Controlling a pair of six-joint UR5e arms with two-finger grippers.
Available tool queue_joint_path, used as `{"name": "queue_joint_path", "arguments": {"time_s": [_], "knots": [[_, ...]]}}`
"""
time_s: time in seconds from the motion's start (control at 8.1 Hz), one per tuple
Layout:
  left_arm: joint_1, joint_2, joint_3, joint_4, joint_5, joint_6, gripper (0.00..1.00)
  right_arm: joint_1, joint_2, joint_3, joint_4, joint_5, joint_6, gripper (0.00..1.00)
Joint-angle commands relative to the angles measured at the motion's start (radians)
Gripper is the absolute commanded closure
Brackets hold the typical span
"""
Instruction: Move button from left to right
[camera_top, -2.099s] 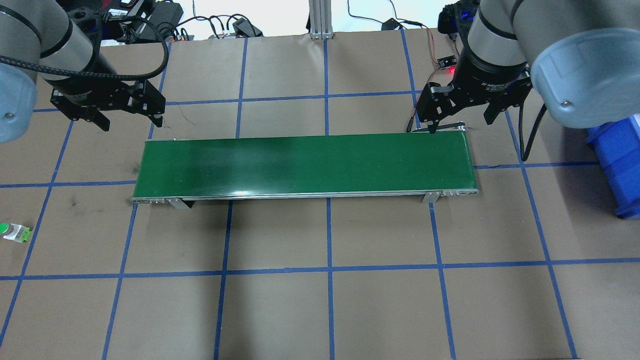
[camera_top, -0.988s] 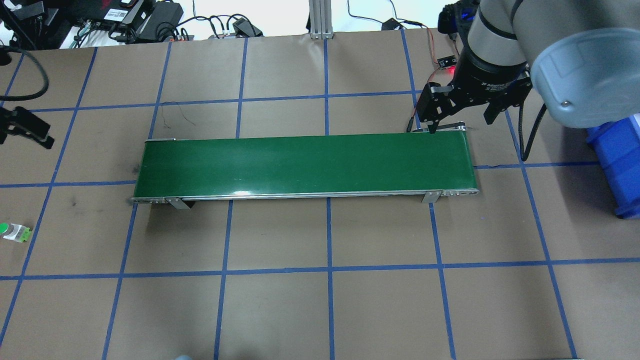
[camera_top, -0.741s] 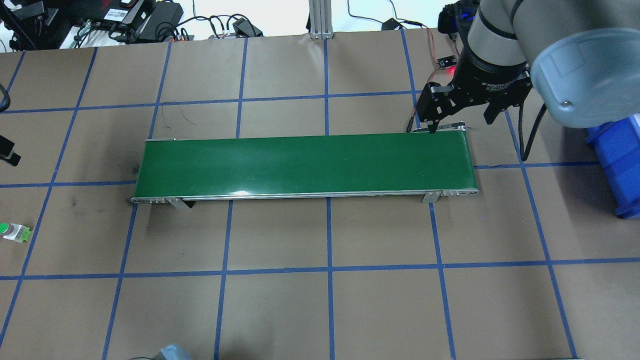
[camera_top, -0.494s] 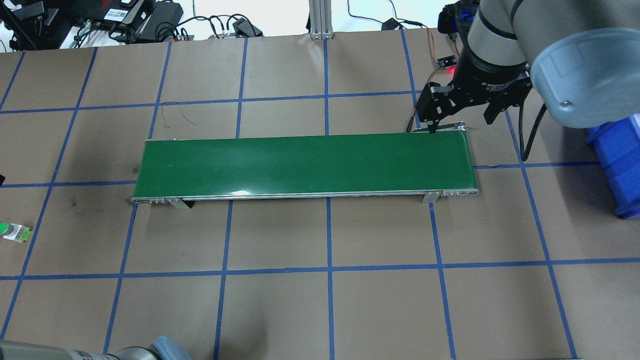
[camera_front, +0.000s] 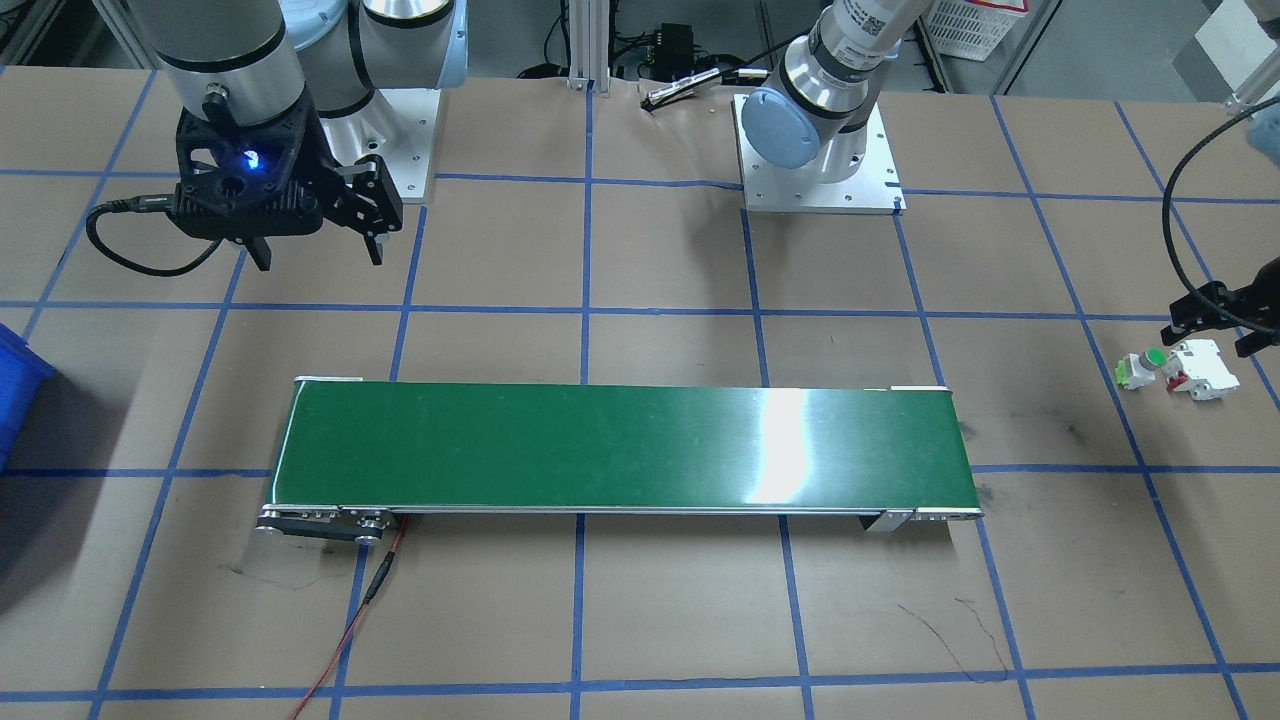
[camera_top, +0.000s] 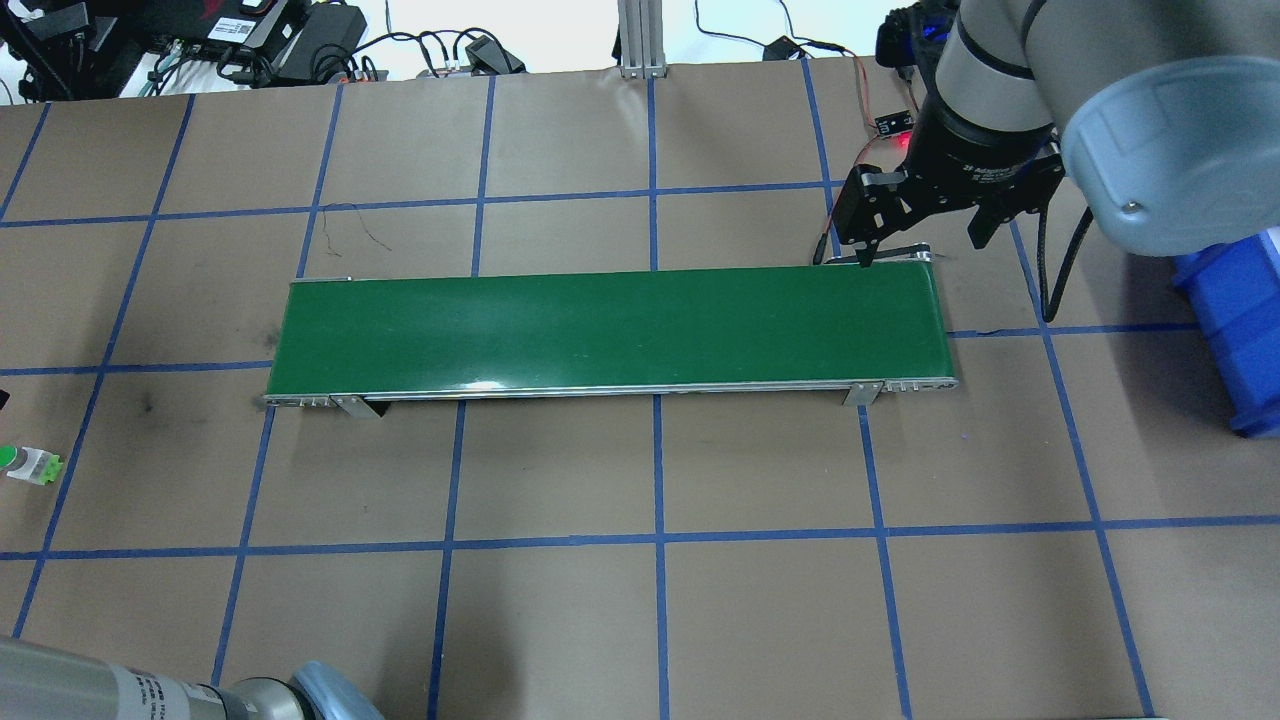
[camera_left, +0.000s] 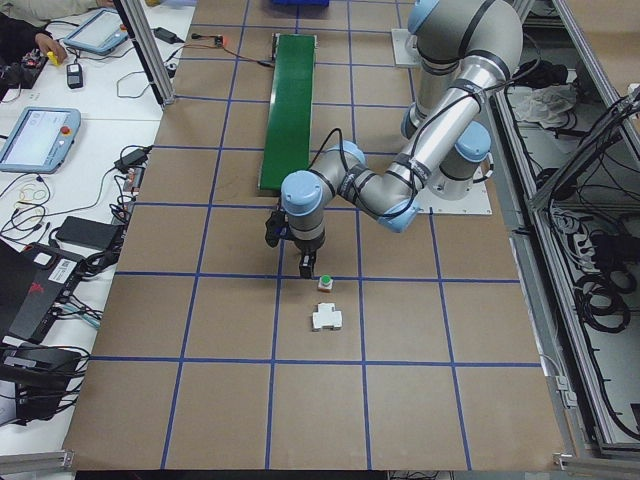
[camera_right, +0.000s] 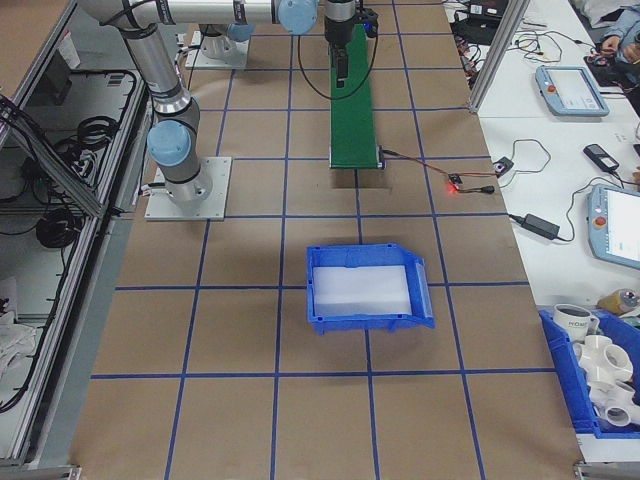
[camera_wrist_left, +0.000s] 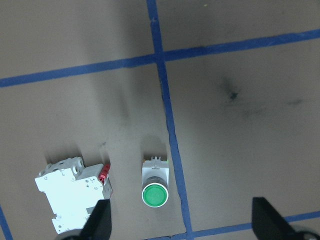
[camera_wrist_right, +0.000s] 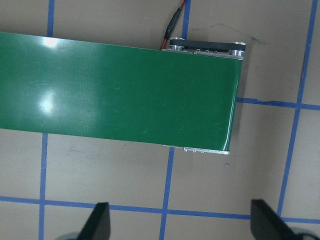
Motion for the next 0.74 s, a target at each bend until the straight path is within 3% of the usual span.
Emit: {"name": "queue_joint_path", "arguments": {"time_s": [0.0, 0.12, 0.37, 0.62], "knots": [[0.022, -0.068, -0.001, 0.022, 0.053, 0.000, 0.00, 0.000, 0.000, 0.000, 0.000, -0.001, 0.000, 0.00], [0.022, -0.096, -0.001, 0.067, 0.056, 0.004, 0.00, 0.000, 0.000, 0.000, 0.000, -0.001, -0.002, 0.00], [0.022, -0.121, -0.002, 0.076, 0.117, -0.005, 0.00, 0.000, 0.000, 0.000, 0.000, -0.001, -0.002, 0.00], [0.022, -0.125, -0.019, 0.074, 0.119, -0.012, 0.00, 0.000, 0.000, 0.002, 0.000, -0.001, -0.002, 0.00]]}}
